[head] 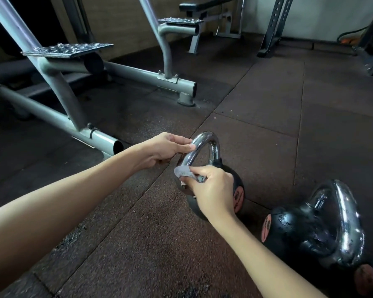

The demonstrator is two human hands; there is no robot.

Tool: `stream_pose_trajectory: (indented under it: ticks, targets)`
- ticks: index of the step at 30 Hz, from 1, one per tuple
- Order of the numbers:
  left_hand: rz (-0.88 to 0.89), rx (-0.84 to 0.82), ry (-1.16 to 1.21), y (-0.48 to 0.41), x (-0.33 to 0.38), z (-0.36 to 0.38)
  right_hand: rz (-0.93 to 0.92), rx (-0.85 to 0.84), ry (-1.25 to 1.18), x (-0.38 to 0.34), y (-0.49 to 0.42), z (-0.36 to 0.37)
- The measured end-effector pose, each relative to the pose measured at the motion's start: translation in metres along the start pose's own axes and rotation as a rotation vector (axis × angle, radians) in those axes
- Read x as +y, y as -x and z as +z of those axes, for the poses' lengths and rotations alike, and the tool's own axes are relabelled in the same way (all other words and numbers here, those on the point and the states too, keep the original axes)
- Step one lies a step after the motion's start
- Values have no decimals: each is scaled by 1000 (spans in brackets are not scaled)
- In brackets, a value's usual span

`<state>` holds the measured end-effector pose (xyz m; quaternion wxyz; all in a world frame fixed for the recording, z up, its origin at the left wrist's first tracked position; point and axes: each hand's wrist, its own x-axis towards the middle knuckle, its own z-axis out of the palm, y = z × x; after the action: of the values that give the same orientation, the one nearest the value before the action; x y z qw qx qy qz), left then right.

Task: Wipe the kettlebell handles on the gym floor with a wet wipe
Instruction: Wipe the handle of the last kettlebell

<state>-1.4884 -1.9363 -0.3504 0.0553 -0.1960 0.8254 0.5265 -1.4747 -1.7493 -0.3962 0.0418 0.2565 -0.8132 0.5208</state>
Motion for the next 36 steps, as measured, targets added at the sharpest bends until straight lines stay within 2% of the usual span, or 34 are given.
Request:
stream_pose_trajectory:
  ticks: [6,9,13,17,19,22,25,30,36]
  targets:
    - [3,40,-1,2,-3,-3,53,-57,39,8,7,3]
    - [3,23,-11,4,-3,-6,76,-96,179,23,7,0]
    - [13,23,4,9,-4,-6,-14,-159,378,43,7,1]
    - [54,17,30,13,-4,-2,40,-213,380,46,-4,-11]
    - [70,5,41,13,-2,0,121,-113,260,44,-18,-17]
    - [79,11,27,13,1,3,330,157,153,46,-47,-20]
    - [88,11,19,12,-2,4,468,257,160,52,-66,-7]
    - [135,7,74,8,3,11,382,358,272,60,-69,17]
    - [118,53,104,1,9,19,310,476,208,58,-81,20]
